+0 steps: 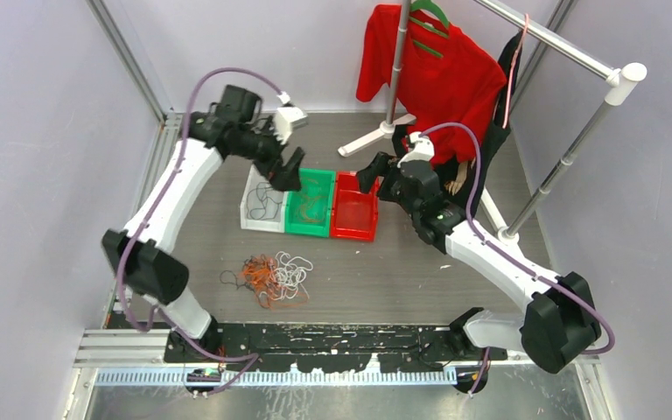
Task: Untangle the cables
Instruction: Untie the cable.
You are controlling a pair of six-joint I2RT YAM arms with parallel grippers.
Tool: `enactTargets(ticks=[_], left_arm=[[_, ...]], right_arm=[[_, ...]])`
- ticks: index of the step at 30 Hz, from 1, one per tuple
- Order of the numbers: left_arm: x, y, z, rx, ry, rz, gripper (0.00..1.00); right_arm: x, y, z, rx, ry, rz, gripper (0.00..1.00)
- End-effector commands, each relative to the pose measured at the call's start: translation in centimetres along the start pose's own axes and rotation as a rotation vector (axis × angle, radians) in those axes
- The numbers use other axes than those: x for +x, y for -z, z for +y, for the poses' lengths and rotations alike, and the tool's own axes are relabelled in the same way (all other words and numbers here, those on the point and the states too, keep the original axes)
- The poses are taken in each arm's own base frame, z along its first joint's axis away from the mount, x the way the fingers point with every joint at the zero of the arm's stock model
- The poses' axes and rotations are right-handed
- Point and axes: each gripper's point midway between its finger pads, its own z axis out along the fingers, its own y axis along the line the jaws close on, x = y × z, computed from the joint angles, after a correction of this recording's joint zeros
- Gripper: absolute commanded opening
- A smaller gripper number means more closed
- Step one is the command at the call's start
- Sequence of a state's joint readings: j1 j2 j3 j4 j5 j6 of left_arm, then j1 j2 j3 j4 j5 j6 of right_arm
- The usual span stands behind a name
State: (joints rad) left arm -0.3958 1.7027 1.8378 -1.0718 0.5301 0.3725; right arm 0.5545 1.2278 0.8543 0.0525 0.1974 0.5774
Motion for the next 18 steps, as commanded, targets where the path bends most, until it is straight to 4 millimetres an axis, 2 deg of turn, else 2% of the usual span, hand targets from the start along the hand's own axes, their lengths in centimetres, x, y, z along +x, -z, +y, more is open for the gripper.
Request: enactTargets(ticks=[1,3,5,6,8,10,13,18], left_arm=[[4.3,5.6,-3.1,0.071,0.050,0.001,0.95],[7.4,6.5,-4.2,0.077,0.029,0.034,0.91],[10.1,7.2,-6.0,0.099,-0.028,0.053,0.89],[11.4,7.0,-6.7,0.119,-0.033,0.066,0.84],[13.8,6.6,-8.1,0.146,-0.038,0.079,0.73],[15.8,5.9,-8.5,0.159,-0.053,0.108,0.65],[18.1,5.1,-8.6,0.182,-0.056,0.162,0.59],[21.2,3.6,-7.8,0.179,-0.066,0.244,0.53]], right_arm=[[-0.1,0.5,5.0,-0.185,-0.021,0.025,0.81],[2.1,0.8,6.6,-0.189,0.063,0.061,0.81],[4.5,1.5,8.6,-0.197,0.169,0.085,0.82],[6.0,1.9,9.8,-0.215,0.202,0.107,0.82],[7.9,2.2,10.8,-0.231,0.220,0.149,0.82],[9.5,2.3,11.3,-0.244,0.209,0.190,0.82],[11.5,2.9,11.7,-0.268,0.198,0.225,0.81],[12.8,3.8,11.4,-0.278,0.201,0.230,0.80]])
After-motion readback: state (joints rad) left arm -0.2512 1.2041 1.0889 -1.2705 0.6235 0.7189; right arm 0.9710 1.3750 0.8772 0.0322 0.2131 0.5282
